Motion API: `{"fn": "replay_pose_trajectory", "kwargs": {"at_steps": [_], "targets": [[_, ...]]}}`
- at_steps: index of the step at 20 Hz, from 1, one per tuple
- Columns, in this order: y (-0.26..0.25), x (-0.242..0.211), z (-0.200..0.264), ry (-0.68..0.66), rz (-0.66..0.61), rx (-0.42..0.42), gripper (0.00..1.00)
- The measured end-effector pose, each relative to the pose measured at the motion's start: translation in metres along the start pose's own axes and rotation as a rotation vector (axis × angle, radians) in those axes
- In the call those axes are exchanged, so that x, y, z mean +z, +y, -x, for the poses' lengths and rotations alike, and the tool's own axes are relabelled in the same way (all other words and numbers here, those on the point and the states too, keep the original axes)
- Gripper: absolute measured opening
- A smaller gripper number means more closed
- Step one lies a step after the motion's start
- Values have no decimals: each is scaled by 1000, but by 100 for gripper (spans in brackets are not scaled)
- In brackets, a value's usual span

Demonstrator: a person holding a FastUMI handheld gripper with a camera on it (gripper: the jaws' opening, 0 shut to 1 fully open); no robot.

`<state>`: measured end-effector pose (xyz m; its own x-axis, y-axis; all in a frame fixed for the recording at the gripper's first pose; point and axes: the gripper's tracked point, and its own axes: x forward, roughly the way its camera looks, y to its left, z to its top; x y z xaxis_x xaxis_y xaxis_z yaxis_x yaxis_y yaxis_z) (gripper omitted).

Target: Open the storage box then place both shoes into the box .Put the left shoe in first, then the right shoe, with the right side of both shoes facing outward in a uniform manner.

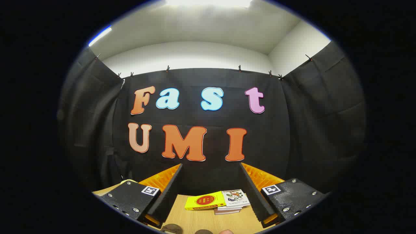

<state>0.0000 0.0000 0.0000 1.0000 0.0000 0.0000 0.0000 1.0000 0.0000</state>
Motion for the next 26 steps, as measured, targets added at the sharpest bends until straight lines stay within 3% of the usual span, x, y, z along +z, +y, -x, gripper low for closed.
{"fn": "replay_pose_trajectory", "kwargs": {"at_steps": [20,26], "targets": [[-7,-15,-2,24,-6,12,99],[31,-65,-4,166,-119,146,99]]}}
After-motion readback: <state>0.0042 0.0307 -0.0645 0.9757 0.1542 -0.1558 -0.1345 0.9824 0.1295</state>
